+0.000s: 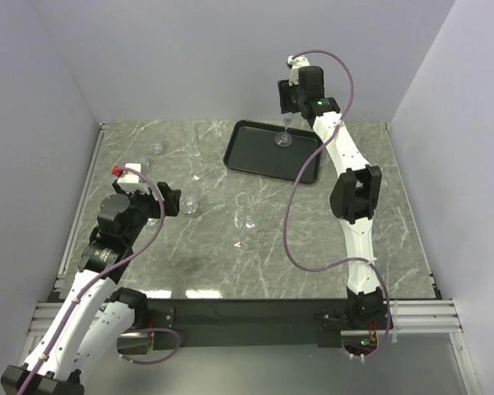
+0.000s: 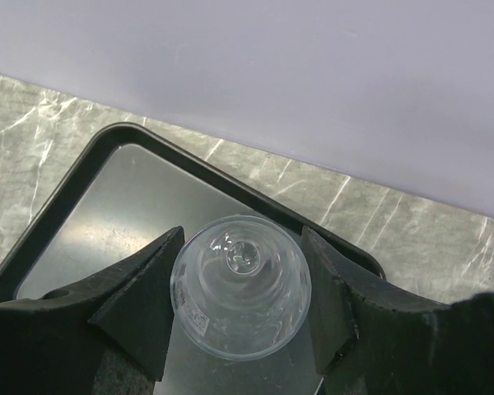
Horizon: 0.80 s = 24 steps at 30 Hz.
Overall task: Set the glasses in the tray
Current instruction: Place the glass into the tray
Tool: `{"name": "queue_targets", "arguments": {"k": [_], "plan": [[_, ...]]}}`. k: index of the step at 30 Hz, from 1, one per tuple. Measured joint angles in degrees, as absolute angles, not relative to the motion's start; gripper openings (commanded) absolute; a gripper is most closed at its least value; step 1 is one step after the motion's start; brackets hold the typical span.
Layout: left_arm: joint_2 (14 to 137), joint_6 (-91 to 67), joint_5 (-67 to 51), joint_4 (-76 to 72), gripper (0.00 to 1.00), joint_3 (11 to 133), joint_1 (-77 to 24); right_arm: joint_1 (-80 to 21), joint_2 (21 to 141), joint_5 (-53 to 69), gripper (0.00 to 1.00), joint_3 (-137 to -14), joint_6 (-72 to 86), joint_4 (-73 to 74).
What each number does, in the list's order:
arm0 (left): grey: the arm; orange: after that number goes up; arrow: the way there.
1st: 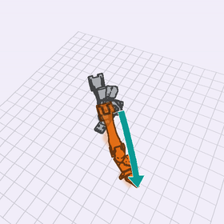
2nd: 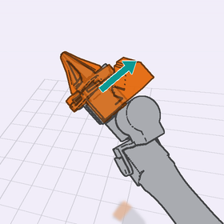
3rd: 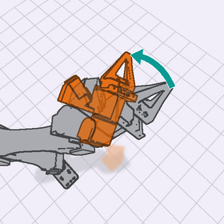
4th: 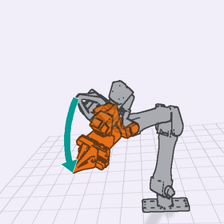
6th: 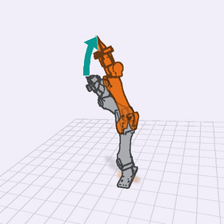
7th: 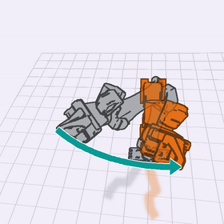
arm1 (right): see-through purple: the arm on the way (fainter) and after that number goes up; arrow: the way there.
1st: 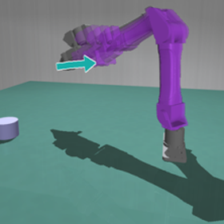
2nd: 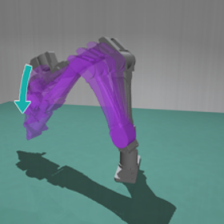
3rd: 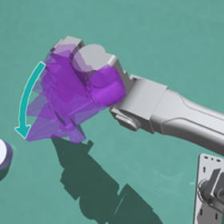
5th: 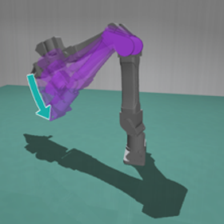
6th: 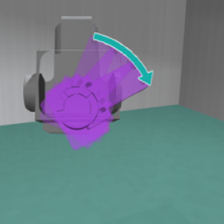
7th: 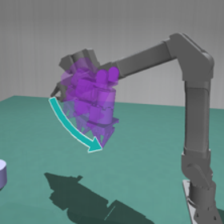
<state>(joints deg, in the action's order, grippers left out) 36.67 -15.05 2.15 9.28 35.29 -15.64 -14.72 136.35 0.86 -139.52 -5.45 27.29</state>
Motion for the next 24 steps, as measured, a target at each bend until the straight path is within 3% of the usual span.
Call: {"name": "queue_targets", "arguments": {"k": [15, 22, 24], "plan": [[37.12, -14.63, 1.48, 9.28, 0.98, 35.29, -15.64, -14.72, 137.53, 0.86, 0.41, -139.52, -5.56, 25.47], [37.12, -14.63, 1.32, 9.28, 0.98, 35.29, -15.64, -14.72, 137.75, 0.36, 0.67, -139.52, -5.56, 24.82], [37.12, -14.63, 1.32, 9.28, 0.98, 35.29, -15.64, -14.72, 137.82, -0.05, 0.71, -139.52, -5.63, 24.6]]}}
